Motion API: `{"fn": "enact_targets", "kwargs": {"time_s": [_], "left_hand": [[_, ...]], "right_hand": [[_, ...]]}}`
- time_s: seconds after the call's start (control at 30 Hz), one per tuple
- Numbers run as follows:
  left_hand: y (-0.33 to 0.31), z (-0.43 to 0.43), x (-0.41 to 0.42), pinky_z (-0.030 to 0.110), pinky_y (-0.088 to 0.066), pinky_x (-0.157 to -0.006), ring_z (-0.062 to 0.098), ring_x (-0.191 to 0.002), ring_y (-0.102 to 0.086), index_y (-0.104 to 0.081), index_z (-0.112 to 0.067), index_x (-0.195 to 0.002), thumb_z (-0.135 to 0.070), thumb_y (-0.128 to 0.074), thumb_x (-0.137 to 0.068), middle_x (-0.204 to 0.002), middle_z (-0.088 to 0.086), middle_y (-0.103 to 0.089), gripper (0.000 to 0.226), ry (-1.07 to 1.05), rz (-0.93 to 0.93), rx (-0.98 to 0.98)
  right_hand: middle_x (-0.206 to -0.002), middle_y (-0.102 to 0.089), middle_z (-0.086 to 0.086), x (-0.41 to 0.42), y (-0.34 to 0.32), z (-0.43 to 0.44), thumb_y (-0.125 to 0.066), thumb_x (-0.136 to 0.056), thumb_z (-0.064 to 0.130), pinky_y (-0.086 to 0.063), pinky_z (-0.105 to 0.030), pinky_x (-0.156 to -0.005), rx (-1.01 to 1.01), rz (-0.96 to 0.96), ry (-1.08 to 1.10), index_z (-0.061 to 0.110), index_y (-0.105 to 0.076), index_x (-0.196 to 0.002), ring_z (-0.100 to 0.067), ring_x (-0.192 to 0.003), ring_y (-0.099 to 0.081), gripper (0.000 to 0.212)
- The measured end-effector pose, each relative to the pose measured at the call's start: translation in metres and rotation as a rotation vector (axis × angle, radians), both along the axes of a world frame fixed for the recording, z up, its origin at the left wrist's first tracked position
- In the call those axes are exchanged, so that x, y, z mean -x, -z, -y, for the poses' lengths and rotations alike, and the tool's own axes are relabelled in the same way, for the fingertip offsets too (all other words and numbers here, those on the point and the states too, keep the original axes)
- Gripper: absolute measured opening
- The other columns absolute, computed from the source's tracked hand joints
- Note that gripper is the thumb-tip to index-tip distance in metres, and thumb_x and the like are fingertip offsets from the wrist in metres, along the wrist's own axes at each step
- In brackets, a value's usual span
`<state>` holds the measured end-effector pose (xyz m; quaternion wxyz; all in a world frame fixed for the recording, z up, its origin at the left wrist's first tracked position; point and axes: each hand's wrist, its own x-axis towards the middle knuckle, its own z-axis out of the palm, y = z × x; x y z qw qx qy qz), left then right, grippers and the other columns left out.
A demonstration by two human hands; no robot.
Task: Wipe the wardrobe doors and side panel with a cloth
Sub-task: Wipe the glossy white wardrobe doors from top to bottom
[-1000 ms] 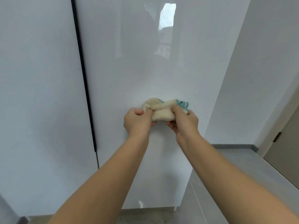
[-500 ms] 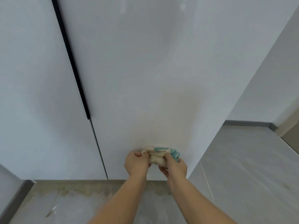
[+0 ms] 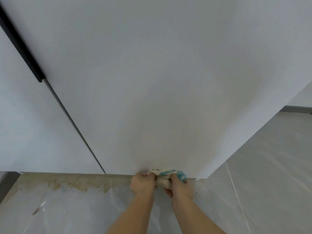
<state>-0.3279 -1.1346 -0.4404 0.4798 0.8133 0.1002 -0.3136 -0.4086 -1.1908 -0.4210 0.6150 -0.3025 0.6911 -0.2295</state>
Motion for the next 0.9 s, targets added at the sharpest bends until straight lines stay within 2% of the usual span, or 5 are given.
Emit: {"fn": "enact_targets", "kwargs": {"time_s": [0.27, 0.43, 0.57, 0.67, 0.9], "left_hand": [[0.02, -0.016, 0.009, 0.042, -0.06, -0.062, 0.025, -0.057, -0.064, -0.066, 0.001, -0.067, -0.01, -0.071, -0.079, -0.066, 0.016, -0.065, 0.018, -0.059, -0.139, 0.002], [-0.017, -0.034, 0.017, 0.031, -0.055, -0.048, 0.024, -0.062, -0.059, -0.059, 0.003, -0.08, -0.004, -0.073, -0.08, -0.074, 0.015, -0.06, 0.016, -0.103, -0.196, 0.096], [-0.094, -0.048, 0.021, 0.034, -0.055, -0.052, 0.027, -0.072, -0.061, -0.053, -0.008, -0.1, -0.003, -0.068, -0.084, -0.087, 0.019, -0.06, 0.023, -0.035, -0.151, 0.178], [-0.166, -0.068, 0.027, 0.035, -0.058, -0.057, 0.029, -0.084, -0.065, -0.049, -0.033, -0.115, -0.005, -0.061, -0.09, -0.097, 0.015, -0.064, 0.039, 0.223, -0.057, 0.263], [-0.389, -0.104, 0.024, 0.026, -0.056, -0.077, 0.012, -0.093, -0.068, -0.063, -0.036, -0.107, -0.015, -0.073, -0.078, -0.1, -0.007, -0.072, 0.038, 0.595, 0.123, 0.305]], "right_hand": [[-0.093, -0.064, -0.023, 0.011, 0.041, -0.002, -0.073, -0.08, 0.006, -0.055, -0.044, -0.059, -0.135, 0.003, -0.052, -0.002, -0.061, -0.104, -0.036, -0.074, -0.062, 0.028], [-0.09, -0.064, -0.022, 0.024, 0.0, -0.008, -0.065, -0.085, 0.002, -0.049, -0.033, -0.052, -0.154, 0.048, -0.11, 0.002, -0.06, -0.104, -0.032, -0.069, -0.058, 0.02], [-0.087, -0.065, -0.02, 0.033, -0.074, -0.015, -0.065, -0.086, 0.008, -0.05, -0.032, -0.054, -0.12, 0.072, -0.185, 0.003, -0.06, -0.1, -0.029, -0.066, -0.06, 0.016], [-0.097, -0.066, -0.022, 0.046, -0.141, -0.025, -0.068, -0.086, 0.011, -0.051, -0.031, -0.054, -0.106, 0.114, -0.206, 0.005, -0.062, -0.101, -0.03, -0.074, -0.061, 0.018], [-0.097, -0.067, -0.016, 0.074, -0.369, -0.05, -0.066, -0.087, 0.007, -0.052, -0.031, -0.054, 0.061, 0.329, -0.23, 0.007, -0.063, -0.098, -0.026, -0.083, -0.062, 0.011]]}}
